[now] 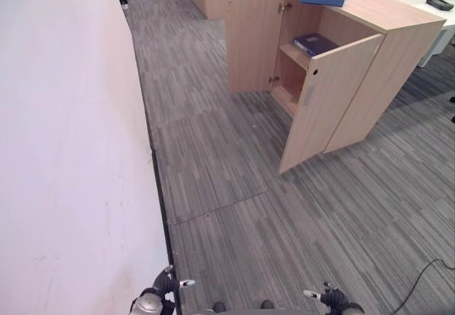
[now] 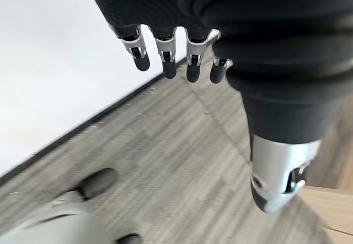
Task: Put the empty folder in the office cabinet
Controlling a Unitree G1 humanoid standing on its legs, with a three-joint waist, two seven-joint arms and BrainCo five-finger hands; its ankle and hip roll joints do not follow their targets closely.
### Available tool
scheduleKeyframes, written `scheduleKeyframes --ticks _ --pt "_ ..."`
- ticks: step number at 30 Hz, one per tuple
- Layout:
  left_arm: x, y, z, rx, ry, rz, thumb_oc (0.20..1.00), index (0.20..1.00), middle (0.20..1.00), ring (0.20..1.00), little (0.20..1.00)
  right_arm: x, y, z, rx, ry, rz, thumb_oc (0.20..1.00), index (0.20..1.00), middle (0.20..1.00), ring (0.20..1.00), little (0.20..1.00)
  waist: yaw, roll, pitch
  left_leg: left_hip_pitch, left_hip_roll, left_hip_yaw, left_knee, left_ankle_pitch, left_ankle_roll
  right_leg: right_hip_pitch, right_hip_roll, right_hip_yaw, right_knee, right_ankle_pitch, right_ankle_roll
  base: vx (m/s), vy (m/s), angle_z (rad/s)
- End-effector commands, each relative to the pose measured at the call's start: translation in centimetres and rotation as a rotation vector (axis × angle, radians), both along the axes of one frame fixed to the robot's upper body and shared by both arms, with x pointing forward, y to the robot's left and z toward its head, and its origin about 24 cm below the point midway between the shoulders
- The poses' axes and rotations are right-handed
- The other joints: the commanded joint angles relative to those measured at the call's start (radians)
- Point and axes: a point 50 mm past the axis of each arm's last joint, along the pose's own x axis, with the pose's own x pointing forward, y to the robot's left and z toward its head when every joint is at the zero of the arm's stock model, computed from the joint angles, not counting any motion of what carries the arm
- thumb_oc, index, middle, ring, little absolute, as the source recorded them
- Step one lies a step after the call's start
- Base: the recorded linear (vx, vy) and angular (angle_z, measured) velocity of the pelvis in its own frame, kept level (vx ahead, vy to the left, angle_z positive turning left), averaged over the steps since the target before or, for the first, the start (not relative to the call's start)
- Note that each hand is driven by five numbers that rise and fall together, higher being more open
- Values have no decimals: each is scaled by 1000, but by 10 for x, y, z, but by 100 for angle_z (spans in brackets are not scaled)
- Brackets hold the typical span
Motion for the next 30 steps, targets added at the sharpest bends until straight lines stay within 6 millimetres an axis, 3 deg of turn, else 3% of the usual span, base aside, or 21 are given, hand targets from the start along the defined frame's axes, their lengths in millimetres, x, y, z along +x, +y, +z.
scheduleKeyframes --ticks 1,5,6,7,8,9,30 --pt "20 5 12 -12 -96 -11 1000 1000 1000 1000 1000 24 0 12 11 -111 35 1000 1000 1000 1000 1000 2 -32 -3 36 85 35 2 -64 -89 -8 -116 1 -4 -9 144 0 0 0" --pt "21 2 12 -24 -103 -17 1000 1000 1000 1000 1000 26 3 12 17 -116 56 1000 1000 1000 1000 1000 4 -32 -2 35 84 35 2 -65 -89 -8 -116 1 -4 -8 144 0 0 0" --pt "34 7 22 20 -173 -55 1000 1000 1000 1000 1000 22 5 10 23 -113 50 1000 1000 1000 1000 1000 5 -32 -4 37 83 34 2 -64 -90 -7 -115 0 -4 -9 144 0 0 0" --pt "34 7 22 20 -174 -55 1000 1000 1000 1000 1000 22 5 10 23 -113 50 1000 1000 1000 1000 1000 5 -32 -4 37 83 34 2 -65 -90 -6 -115 0 -4 -10 144 0 0 0" --pt "14 13 7 52 -48 -32 1000 1000 1000 1000 1000 19 6 8 27 -98 47 1000 1000 1000 1000 1000 6 -31 -5 36 83 35 2 -63 -90 -7 -115 1 -4 -9 144 0 0 0" --pt "11 12 6 51 -36 -28 1000 1000 1000 1000 1000 17 6 7 26 -84 45 1000 1000 1000 1000 1000 5 -31 -6 37 83 35 2 -64 -90 -6 -115 0 -4 -10 144 0 0 0" --pt "12 12 5 15 -35 16 1000 1000 1000 1000 1000 -1 2 -3 36 2 -28 1000 1000 1000 1000 1000 -3 -27 -15 32 83 25 2 -62 -92 -6 -111 11 -4 -17 139 2 0 -1"
